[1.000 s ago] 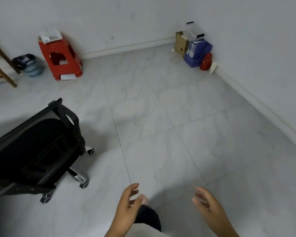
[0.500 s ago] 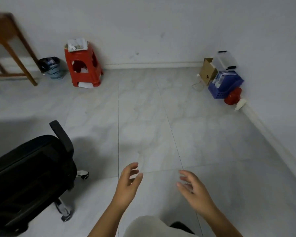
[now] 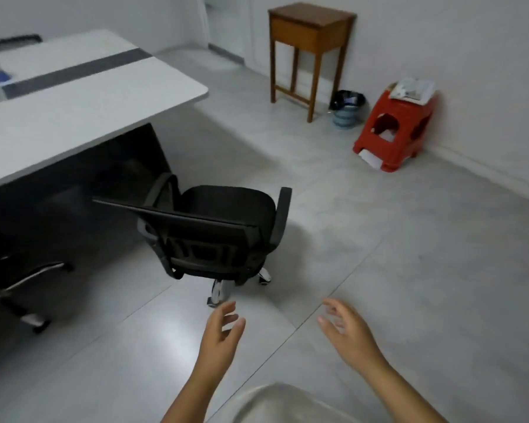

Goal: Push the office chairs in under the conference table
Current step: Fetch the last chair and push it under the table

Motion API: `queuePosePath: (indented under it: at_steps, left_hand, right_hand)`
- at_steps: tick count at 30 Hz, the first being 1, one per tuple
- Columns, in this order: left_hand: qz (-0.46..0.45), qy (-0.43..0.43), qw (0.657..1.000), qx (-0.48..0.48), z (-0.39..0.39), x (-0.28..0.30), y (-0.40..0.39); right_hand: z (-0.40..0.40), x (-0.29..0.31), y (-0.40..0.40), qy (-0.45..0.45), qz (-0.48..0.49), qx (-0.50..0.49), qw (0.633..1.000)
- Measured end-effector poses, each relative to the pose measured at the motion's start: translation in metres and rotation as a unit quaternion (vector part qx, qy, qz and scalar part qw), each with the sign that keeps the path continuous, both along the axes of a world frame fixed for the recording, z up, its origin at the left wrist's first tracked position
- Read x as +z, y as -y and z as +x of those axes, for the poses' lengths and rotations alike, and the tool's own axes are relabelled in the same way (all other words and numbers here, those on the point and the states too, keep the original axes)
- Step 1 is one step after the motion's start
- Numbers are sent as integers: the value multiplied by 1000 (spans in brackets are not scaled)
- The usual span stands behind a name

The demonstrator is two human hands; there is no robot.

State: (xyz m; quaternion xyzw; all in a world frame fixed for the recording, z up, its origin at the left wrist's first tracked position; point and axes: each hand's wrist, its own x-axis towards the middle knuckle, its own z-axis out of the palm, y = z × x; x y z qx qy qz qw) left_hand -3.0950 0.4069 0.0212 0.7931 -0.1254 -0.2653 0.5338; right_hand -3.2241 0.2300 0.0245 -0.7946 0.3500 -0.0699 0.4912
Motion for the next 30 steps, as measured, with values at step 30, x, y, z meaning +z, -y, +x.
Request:
queuePosePath:
  at_steps: [30]
  left_hand:
    - [338, 455, 819, -87, 305, -15, 14]
  right_hand:
    - [323, -45, 116, 74, -510, 285, 808]
